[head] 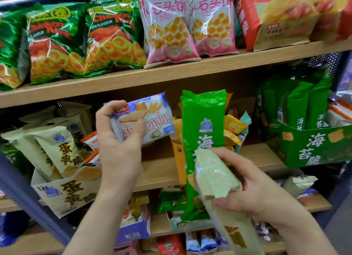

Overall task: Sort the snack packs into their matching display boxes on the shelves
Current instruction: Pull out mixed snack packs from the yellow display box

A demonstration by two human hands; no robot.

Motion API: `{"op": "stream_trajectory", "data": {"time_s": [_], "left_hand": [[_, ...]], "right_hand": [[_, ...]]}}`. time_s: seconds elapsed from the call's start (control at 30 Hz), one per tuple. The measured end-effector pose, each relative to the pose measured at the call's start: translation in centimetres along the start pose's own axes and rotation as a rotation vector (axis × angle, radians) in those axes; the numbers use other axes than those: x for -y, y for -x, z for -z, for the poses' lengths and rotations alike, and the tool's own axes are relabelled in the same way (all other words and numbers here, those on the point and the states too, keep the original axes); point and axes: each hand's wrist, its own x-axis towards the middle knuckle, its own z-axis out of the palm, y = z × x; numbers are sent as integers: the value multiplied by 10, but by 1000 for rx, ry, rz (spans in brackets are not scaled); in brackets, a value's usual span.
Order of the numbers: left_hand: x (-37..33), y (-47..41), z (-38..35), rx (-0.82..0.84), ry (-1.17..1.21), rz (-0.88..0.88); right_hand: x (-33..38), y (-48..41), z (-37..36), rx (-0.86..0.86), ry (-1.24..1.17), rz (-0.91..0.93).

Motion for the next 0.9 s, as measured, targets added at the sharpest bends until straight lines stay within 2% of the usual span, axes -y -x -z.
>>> {"op": "stream_trajectory", "data": {"time_s": [0.23, 0.33, 0.47, 0.57, 0.7, 0.8, 0.9], "left_hand": [[8, -3, 0, 201, -367, -347], [13, 2, -11, 333, -540, -476], [22, 9, -25, 427, -619, -511], [23, 16, -27, 428, -642, -535], [3, 31, -33, 338, -594, -721], [-7, 54, -44, 392, -555, -807], [3, 74, -63, 513, -485, -699]], "right_hand": [[1, 6, 6, -255, 267, 71], [-4, 8, 6, -268, 307, 67], [-7, 18, 17, -213, 252, 32], [-4, 33, 33, -212, 93, 111], [-3, 54, 57, -381, -75, 174], [-8, 63, 69, -445, -18, 121], [-15, 69, 74, -508, 96, 34]]}}
